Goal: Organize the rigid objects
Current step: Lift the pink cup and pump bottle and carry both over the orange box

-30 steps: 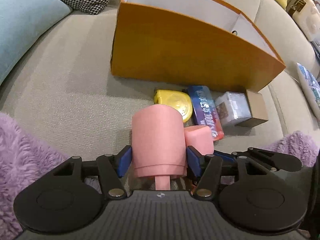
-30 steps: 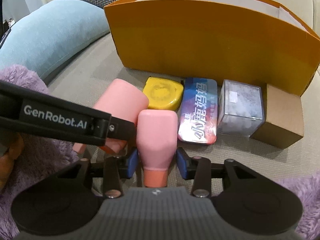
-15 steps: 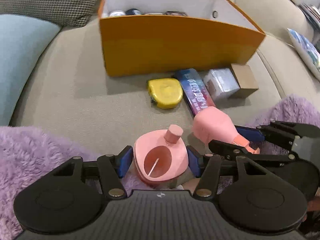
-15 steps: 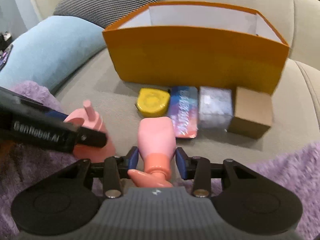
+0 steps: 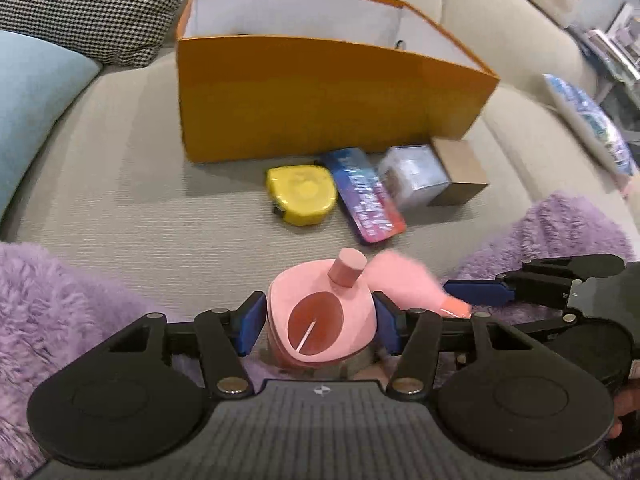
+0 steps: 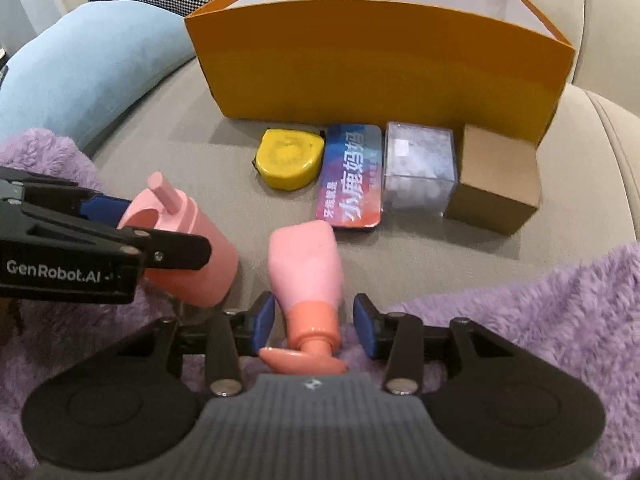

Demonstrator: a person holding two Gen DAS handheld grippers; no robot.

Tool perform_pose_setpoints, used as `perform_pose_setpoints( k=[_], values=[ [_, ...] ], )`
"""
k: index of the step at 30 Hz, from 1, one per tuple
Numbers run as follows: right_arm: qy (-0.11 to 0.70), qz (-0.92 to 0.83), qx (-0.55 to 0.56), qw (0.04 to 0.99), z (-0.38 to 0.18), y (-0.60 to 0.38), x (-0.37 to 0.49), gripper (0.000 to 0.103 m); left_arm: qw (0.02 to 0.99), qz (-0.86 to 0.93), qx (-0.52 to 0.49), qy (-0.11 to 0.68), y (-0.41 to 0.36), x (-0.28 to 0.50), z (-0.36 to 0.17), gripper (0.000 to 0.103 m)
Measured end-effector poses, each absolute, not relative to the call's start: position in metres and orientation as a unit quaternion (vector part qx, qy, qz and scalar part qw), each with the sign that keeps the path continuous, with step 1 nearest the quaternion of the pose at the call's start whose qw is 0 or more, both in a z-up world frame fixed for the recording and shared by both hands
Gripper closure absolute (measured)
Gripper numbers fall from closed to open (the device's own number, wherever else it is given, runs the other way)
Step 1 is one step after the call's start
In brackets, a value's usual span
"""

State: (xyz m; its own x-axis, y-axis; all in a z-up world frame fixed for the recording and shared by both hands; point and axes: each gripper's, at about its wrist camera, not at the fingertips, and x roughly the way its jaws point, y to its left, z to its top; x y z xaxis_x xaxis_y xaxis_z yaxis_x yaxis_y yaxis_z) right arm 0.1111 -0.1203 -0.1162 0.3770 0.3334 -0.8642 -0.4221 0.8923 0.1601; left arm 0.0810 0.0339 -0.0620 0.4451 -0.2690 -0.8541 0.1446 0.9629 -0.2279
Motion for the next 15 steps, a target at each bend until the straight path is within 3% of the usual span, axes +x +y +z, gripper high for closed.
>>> perform_pose_setpoints(
  k=[8, 15],
  values=[
    [0.494, 0.238, -0.062, 0.834, -0.098, -0.129, 0.091, 0.044, 0.843, -0.157, -0.069, 0.51, 0.026, 0.076, -0.063, 0.038],
    [0.487, 0.258, -0.062, 0.832, -0.091, -0.135, 0.081, 0.044, 0.841, -0.157, -0.064, 0.514, 0.023, 0.074, -0.065, 0.038]
  ],
)
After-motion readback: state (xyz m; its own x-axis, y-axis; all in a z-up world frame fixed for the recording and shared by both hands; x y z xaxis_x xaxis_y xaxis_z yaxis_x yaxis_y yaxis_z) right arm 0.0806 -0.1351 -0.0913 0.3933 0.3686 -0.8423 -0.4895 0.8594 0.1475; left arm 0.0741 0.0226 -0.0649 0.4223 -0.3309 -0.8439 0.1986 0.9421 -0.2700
